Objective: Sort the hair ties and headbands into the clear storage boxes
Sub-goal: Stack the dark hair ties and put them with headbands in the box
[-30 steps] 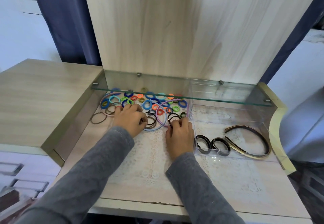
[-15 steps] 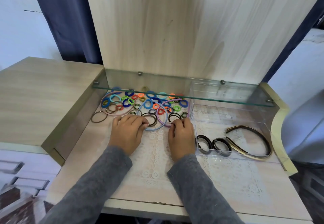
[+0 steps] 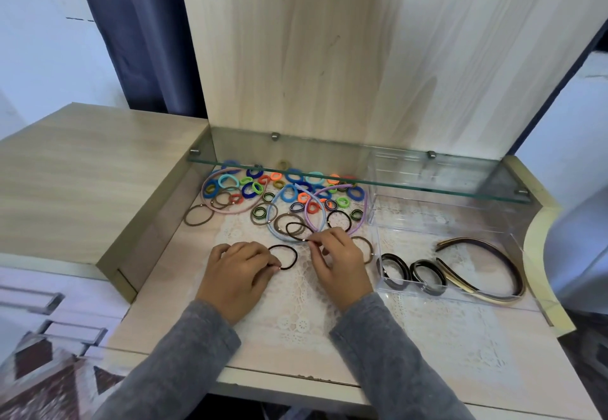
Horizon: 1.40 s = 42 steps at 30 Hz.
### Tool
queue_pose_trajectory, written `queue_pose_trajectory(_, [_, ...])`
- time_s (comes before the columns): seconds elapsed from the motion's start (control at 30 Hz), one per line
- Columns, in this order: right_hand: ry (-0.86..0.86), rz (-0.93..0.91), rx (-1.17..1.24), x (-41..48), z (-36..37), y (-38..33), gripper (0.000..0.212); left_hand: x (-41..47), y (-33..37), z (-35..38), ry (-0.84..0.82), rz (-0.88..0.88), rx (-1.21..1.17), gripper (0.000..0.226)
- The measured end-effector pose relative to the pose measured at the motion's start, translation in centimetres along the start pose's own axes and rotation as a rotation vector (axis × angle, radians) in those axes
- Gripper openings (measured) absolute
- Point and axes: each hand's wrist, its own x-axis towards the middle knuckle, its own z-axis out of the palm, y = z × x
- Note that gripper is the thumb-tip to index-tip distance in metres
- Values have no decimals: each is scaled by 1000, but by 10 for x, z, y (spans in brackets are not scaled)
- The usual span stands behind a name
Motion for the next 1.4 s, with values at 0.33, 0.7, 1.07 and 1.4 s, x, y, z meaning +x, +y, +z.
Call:
queue_pose_trajectory(0.33, [-162, -76, 9, -10, 5, -11, 12, 4, -20, -8, 97, -112, -83, 23])
queue_pose_trajectory(0.7, [-251, -130, -67, -14, 11, -15, 10, 27, -66, -5, 35, -523, -31, 40])
queue_pose_trajectory(1.07, [-187, 61, -276, 30, 7, -8, 23, 19, -59, -8, 119, -446, -47, 18])
queue_pose_trajectory(1.4, [-507, 157, -528, 81, 19, -18, 31, 43, -70, -23, 31, -508, 38, 33])
